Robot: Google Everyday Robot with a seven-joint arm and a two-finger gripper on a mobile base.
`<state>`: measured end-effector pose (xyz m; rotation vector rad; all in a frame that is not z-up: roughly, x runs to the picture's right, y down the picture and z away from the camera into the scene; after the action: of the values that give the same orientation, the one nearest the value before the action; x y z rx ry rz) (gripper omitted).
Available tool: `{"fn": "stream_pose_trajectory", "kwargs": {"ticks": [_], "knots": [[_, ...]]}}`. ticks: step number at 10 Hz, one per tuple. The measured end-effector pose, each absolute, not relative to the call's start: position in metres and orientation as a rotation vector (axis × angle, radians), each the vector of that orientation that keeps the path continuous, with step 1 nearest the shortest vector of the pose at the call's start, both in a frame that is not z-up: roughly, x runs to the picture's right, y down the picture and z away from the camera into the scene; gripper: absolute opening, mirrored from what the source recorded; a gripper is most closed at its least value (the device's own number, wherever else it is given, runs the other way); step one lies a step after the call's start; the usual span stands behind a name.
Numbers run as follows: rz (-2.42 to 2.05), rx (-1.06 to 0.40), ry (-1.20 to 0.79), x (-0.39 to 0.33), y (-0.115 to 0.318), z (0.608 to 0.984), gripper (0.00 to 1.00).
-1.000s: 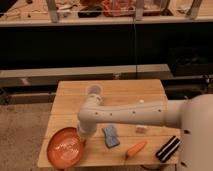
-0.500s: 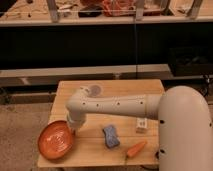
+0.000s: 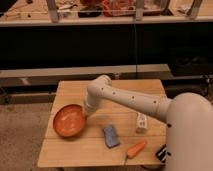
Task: Drag the ceramic bowl in a circle
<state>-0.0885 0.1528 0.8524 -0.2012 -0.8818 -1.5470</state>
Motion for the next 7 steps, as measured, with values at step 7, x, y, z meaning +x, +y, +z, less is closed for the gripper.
{"fn": "stream_pose_trajectory", "kwargs": {"ticks": [7], "knots": [[-1.48,-0.272,-0.83,-0.007,0.194,0.8,0.0]]}}
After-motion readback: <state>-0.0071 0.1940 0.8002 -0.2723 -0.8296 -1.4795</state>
